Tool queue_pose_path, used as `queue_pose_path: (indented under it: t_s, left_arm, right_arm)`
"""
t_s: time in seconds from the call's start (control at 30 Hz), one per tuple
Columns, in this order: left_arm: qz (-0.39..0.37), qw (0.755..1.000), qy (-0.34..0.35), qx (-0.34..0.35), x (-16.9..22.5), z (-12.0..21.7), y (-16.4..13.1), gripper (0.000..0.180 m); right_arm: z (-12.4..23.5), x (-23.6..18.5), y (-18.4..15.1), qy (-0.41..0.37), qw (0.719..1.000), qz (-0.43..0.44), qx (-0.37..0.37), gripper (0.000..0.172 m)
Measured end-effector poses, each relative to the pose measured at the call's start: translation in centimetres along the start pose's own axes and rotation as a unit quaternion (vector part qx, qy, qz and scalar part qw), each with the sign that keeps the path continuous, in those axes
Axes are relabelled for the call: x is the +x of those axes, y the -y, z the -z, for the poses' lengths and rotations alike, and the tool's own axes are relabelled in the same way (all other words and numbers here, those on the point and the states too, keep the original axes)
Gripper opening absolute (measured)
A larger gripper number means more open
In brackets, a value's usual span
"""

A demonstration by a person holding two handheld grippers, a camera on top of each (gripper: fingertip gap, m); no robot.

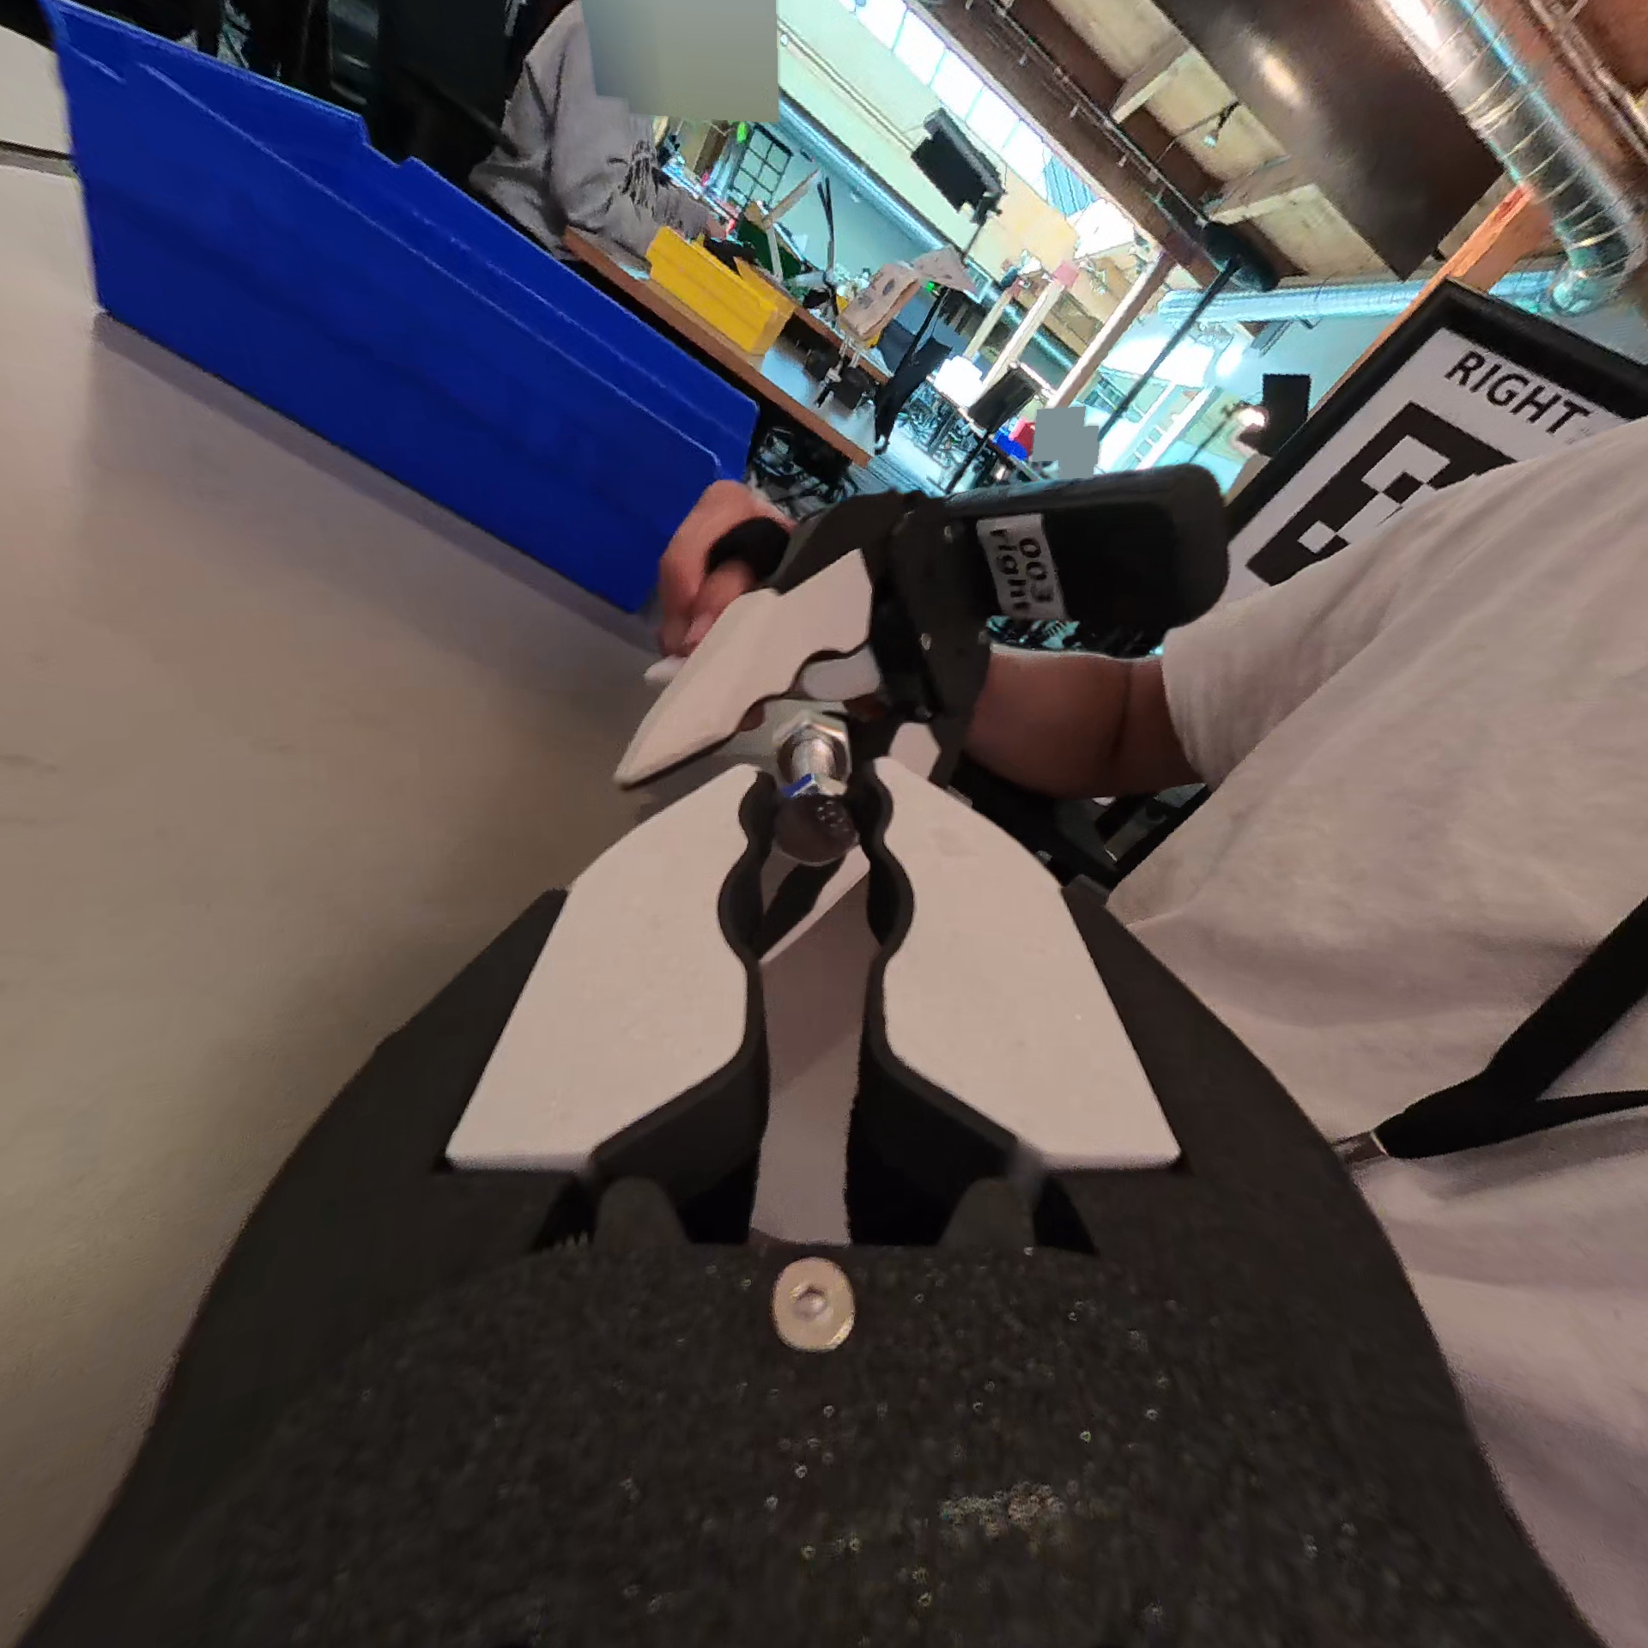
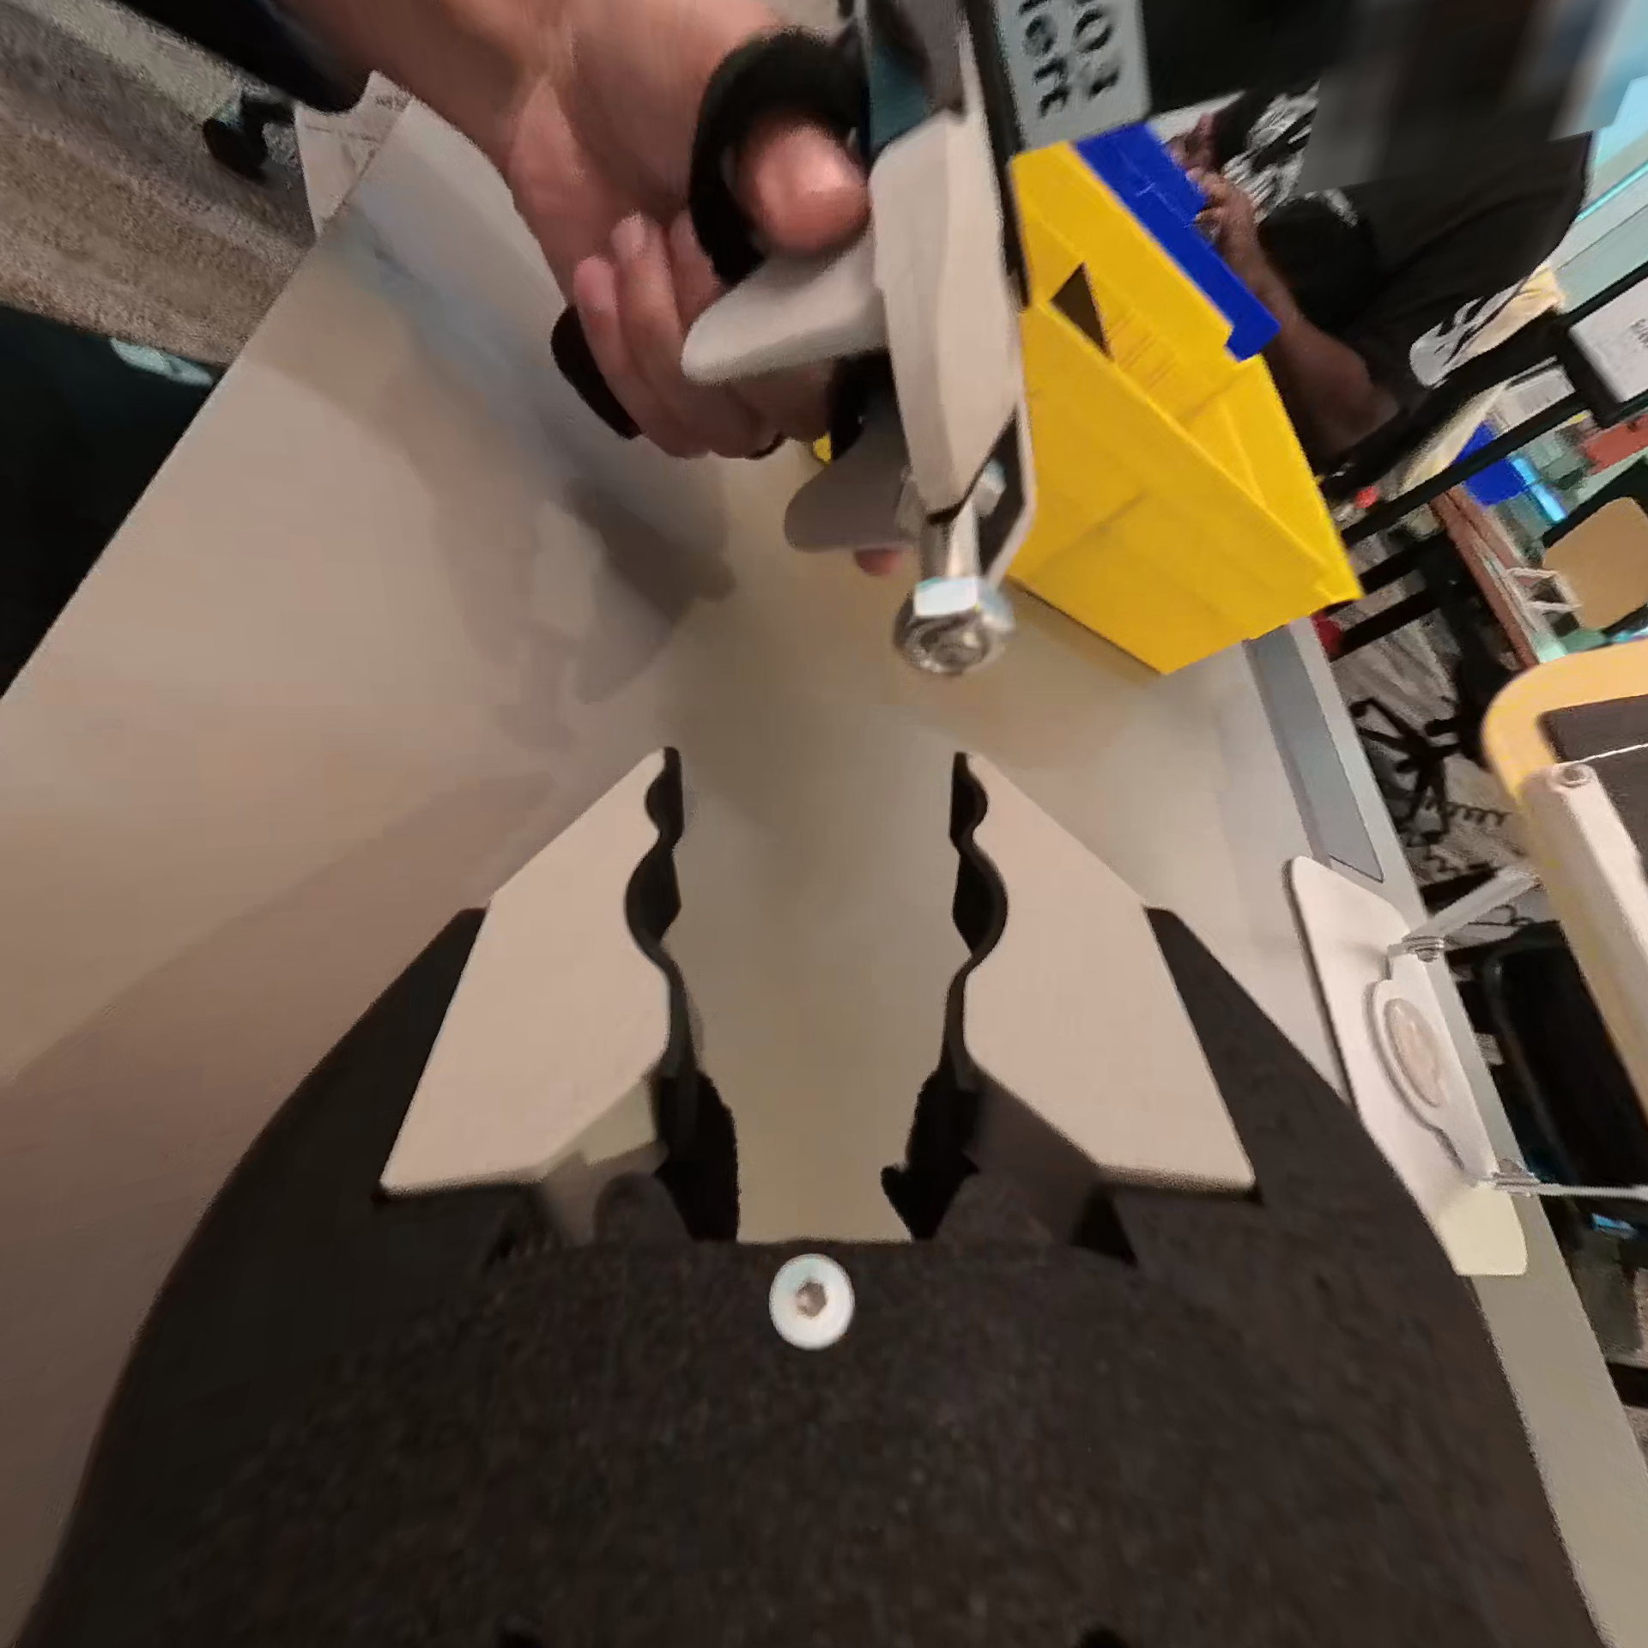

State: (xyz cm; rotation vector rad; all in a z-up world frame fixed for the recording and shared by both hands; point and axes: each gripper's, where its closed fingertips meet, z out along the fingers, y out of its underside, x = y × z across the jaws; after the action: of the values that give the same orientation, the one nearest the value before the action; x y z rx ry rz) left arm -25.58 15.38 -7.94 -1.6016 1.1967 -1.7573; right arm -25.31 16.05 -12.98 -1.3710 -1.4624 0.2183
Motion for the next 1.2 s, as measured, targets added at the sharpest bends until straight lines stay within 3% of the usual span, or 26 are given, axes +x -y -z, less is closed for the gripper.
queue_pose_path:
  t_s: [0.2, 0.5, 0.77, 1.03, 1.2]
  left_arm:
    - [0.041, 0.999, 0.009, 0.013, -1.5, 1.0, 0.2, 0.018]
    - [0.048, 0.996, -0.058, 0.043, 0.9, 0.7, 1.2, 0.017]
    - [0.067, 0.997, -0.037, 0.026, -0.2, 0.7, 0.5, 0.018]
    - [0.061, 0.994, -0.074, 0.05, 1.3, 0.7, 1.4, 0.017]
    - [0.068, 0.995, -0.061, 0.049, 0.6, 1.0, 1.3, 0.017]
  right_arm:
    - [1.7, 1.1, 4.1, -0.034, 0.995, 0.012, 0.093, 0.06]
    - [0.0, -0.4, 1.6, -0.002, 0.998, -0.004, 0.055, 0.06]
    - [2.3, 1.4, 5.1, -0.046, 0.992, 0.004, 0.12, 0.057]
    - [-0.1, -0.6, 2.0, -0.007, 0.997, -0.022, 0.07, 0.059]
    - [1.6, 1.7, 4.3, -0.059, 0.991, -0.028, 0.114, 0.056]
